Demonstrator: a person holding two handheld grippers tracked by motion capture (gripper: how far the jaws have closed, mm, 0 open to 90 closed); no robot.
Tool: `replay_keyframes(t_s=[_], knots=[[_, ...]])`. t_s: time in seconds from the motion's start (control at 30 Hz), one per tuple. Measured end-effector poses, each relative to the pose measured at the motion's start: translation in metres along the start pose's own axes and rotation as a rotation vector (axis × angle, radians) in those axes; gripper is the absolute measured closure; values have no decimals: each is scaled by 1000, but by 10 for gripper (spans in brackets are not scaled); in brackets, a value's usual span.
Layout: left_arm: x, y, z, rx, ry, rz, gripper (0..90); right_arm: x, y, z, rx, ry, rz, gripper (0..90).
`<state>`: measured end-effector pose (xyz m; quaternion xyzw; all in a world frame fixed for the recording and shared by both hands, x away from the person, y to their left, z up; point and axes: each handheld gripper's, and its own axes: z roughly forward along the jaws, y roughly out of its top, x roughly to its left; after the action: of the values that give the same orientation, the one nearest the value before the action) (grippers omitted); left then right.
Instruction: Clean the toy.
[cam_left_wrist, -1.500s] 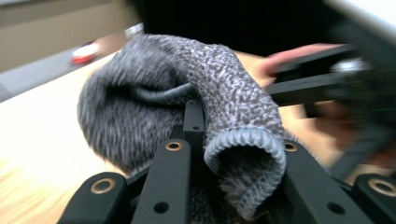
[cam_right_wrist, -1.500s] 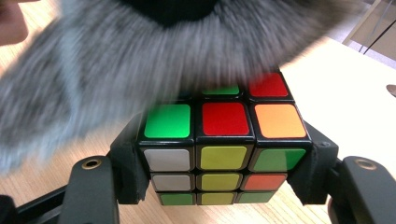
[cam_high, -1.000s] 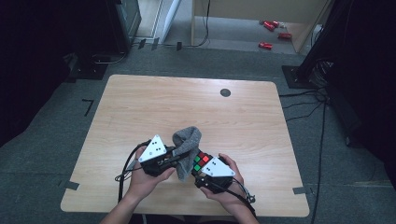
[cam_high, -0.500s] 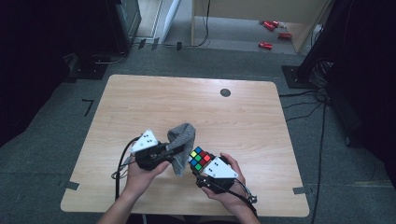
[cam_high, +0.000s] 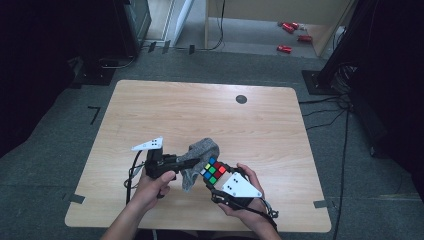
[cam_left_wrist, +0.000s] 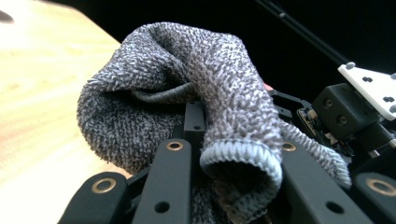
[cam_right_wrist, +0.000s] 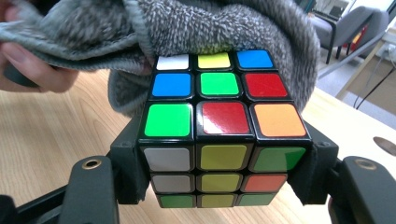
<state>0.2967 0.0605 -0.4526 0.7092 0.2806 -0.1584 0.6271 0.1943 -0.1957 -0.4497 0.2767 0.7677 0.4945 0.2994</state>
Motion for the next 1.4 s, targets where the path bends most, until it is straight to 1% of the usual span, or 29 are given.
replay_keyframes(t_s=[0.07, 0.1, 0.13, 0.2, 0.27, 0.3, 0.33, 0.4, 0.47, 0.5, 0.53, 0.57, 0.6, 0.67, 0.77, 0.83, 0.9, 0.93, 0.97, 1.0, 1.03, 1.07, 1.1, 1.13, 1.23, 1.27, 1.33, 1.37, 1.4], knots=[[1, -2, 3, 59, 86, 31, 789, 0, 1, -2, -29, 10, 4, 348], [2, -3, 3, 75, 106, 41, 789, 0, 3, -4, -45, 18, 7, 348], [2, -3, 2, 64, 115, 44, 789, 0, 5, -5, -49, 17, 2, 348], [-1, 0, -3, 2, 111, 50, 788, 0, 7, -5, -44, 6, -8, 348], [-5, 3, -10, -68, 62, 56, 788, -1, 6, -4, -31, 4, -2, 348], [-7, 4, -11, -83, 44, 69, 788, -2, 5, -3, -21, 1, -3, 348], [-10, 4, -10, -80, 37, 82, 788, -2, 3, -1, -15, -1, -2, 348], [-11, 3, -4, -39, 55, 96, 787, -1, 2, 0, -16, 10, 7, 348], [-7, 0, 0, -14, 74, 69, 788, 1, 4, -1, -16, 7, -6, 348], [-5, -2, 2, 19, 101, 65, 789, 1, 5, -2, -23, 9, -6, 348], [-4, -3, 5, 54, 145, 83, 789, 1, 6, -4, -31, 11, -1, 348], [-4, -5, 6, 73, 174, 104, 788, 1, 7, -6, -40, 12, -3, 348], [-5, -5, 6, 70, 182, 111, 788, 0, 8, -6, -41, 10, -5, 348], [-6, -2, 1, 23, 170, 103, 784, -1, 7, -6, -39, 3, 0, 348], [-10, 3, -9, -69, 107, 97, 781, -3, 3, -1, -11, -6, -4, 348], [-14, 4, -9, -81, 85, 119, 781, -3, 0, 1, 8, -5, -1, 348], [-15, 2, -3, -52, 71, 131, 781, -1, -1, 2, 11, 0, -1, 348], [-15, 0, 0, -42, 79, 132, 781, -1, 0, 2, 8, 2, -2, 348], [-13, -1, 1, -45, 74, 112, 782, 0, 1, 2, 10, 0, -6, 348], [-10, -1, 1, -27, 75, 97, 782, 0, 2, 1, 17, -10, -11, 348], [-9, -2, 3, 12, 112, 102, 783, 0, 2, 0, 12, -8, -8, 348], [-8, -4, 6, 59, 169, 128, 784, -1, 2, -1, -1, -2, 3, 348], [-8, -6, 8, 89, 211, 145, 783, -3, 4, -3, -18, 8, 14, 348], [-7, -7, 8, 90, 225, 148, 783, -3, 6, -4, -27, 11, 21, 348], [-8, -3, 1, 6, 197, 120, 773, -4, 8, -5, -32, 4, 11, 348], [-9, -1, -2, -24, 189, 120, 773, -4, 7, -4, -28, 5, 17, 348], [-12, 0, -7, -78, 197, 135, 776, -5, 4, -2, -6, 1, 13, 348], [-13, 0, -7, -96, 185, 131, 778, -6, 3, -1, 2, 2, 19, 348], [-13, -1, -7, -100, 155, 125, 779, -6, 1, 0, 11, 4, 24, 348]])
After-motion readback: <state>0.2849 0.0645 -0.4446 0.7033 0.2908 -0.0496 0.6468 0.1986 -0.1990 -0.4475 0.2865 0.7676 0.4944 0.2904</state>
